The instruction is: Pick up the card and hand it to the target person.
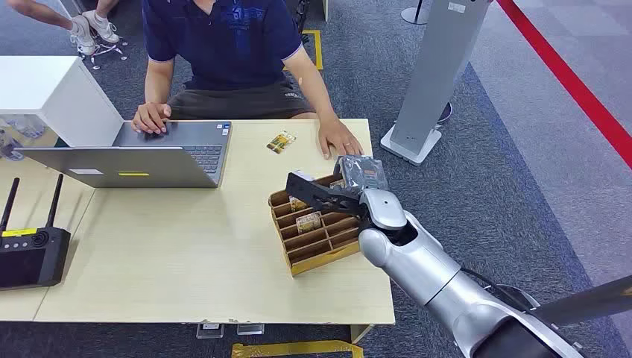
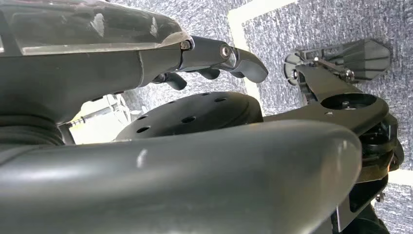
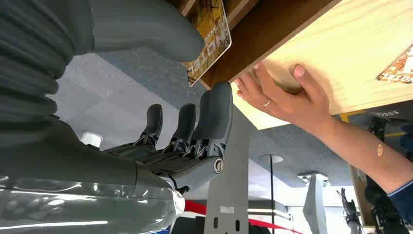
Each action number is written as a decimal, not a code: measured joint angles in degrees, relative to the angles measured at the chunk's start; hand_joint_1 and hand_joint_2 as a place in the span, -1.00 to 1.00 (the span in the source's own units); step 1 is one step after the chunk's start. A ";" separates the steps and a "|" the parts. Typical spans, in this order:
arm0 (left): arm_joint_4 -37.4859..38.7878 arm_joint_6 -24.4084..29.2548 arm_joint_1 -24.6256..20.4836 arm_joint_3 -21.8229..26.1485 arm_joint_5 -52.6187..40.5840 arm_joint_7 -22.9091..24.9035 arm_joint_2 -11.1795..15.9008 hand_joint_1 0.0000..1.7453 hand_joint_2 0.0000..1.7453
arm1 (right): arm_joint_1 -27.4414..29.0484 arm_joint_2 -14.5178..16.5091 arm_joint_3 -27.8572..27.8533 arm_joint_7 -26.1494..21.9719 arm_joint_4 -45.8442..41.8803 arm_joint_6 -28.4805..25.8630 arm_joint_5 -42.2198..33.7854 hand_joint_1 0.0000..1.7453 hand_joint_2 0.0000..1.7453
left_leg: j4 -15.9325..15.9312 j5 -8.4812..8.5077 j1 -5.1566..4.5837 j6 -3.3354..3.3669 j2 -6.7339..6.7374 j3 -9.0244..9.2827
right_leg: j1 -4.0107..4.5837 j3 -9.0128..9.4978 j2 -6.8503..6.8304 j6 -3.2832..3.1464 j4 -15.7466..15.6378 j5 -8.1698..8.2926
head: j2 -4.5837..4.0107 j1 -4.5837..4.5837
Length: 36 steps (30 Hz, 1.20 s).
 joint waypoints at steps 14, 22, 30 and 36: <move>0.00 -0.18 0.00 0.00 -0.07 -0.09 0.00 -1.00 -1.00 | 1.38 -0.07 -0.01 0.26 0.00 0.47 -0.15 -0.01 1.00 | 0.00 0.00 0.00 0.00 0.00 0.01 | 0.00 0.00 0.00 0.00 0.00 0.00 | 0.00 0.00; 0.00 -0.34 0.01 -0.02 -0.19 -0.09 0.00 -1.00 -1.00 | 1.89 -0.34 -0.55 0.71 0.00 0.45 0.25 0.02 1.00 | 0.00 0.00 0.00 0.00 0.00 0.01 | 0.00 0.01 0.00 0.00 0.00 0.00 | 0.00 0.00; 0.00 -0.57 0.01 -0.02 -0.19 -0.09 0.00 -1.00 -1.00 | 2.47 -0.56 -1.26 0.77 0.00 0.49 0.37 -0.02 1.00 | 0.00 0.00 0.00 0.00 0.00 0.01 | 0.00 0.00 0.00 0.00 0.00 0.00 | 0.00 0.00; 0.00 -0.75 0.01 -0.02 -0.19 -0.09 0.00 -1.00 -1.00 | 2.84 -0.58 -1.38 0.76 0.01 0.51 0.39 -0.11 1.00 | 0.00 0.00 0.00 0.00 0.00 0.00 | 0.00 0.00 0.00 0.00 0.00 0.00 | 0.00 0.00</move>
